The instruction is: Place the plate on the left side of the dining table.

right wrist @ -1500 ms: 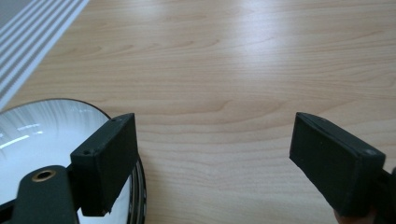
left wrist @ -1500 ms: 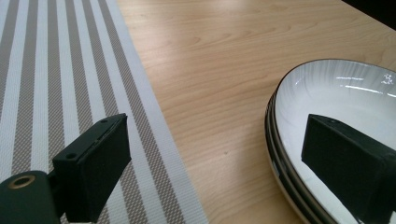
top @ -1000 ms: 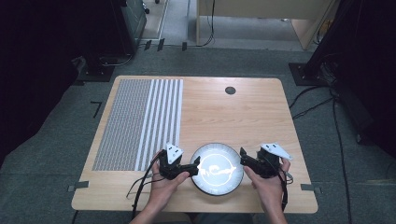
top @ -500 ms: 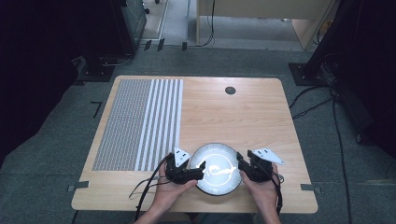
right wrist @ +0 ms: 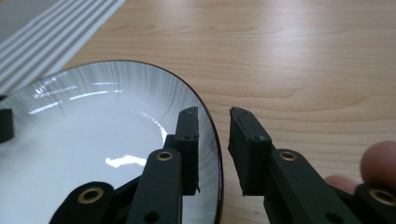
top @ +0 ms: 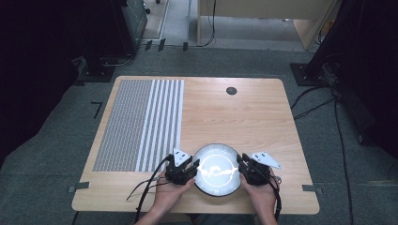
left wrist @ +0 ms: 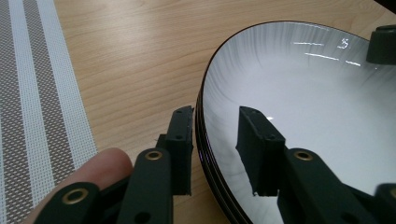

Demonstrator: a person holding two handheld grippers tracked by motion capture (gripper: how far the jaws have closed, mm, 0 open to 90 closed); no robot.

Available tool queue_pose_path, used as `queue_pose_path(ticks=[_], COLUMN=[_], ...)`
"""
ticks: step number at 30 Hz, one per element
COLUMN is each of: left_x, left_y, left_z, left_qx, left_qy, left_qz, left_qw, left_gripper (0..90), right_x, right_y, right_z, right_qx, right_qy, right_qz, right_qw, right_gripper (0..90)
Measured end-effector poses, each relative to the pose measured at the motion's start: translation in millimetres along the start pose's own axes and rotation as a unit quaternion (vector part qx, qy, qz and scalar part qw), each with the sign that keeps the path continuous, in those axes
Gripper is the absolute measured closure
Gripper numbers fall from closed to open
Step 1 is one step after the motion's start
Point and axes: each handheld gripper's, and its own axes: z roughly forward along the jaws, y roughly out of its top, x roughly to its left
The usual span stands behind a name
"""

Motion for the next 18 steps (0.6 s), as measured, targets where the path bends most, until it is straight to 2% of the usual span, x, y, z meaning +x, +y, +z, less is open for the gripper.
queue_pose_path(ticks=[2, 6, 8, 10, 14, 18], left_x=[0.5, 1.2, 0.8, -0.6, -3.6, -2.3], left_y=[-0.9, -1.9, -2.1, -2.7, -4.3, -4.3], left_z=[1.0, 0.9, 0.3, 0.2, 0.3, -0.6], left_qx=[0.003, 0.000, -0.001, 0.002, 0.005, 0.003], left_qy=[-0.001, -0.002, 0.000, 0.002, 0.006, 0.004], left_qz=[0.006, 0.010, 0.013, 0.016, 0.029, 0.028], left_qw=[1.0000, 1.0000, 0.9999, 0.9999, 0.9996, 0.9996], left_gripper=[71.0, 73.3, 74.3, 73.0, 69.1, 70.0], right_x=[-2.4, -3.4, -3.9, -3.7, -2.1, -2.4], right_y=[0.2, 0.0, -0.7, -0.7, 0.0, -0.4], right_z=[-1.5, -1.1, -0.8, -1.7, -5.1, -7.0], right_qx=[-0.003, 0.005, 0.013, 0.021, 0.027, 0.028], right_qy=[0.005, 0.007, 0.011, 0.012, 0.003, 0.003], right_qz=[0.021, 0.020, 0.029, 0.041, 0.040, 0.047], right_qw=[0.9998, 0.9998, 0.9994, 0.9989, 0.9988, 0.9985], right_gripper=[76.3, 79.9, 82.3, 83.2, 83.9, 83.9])
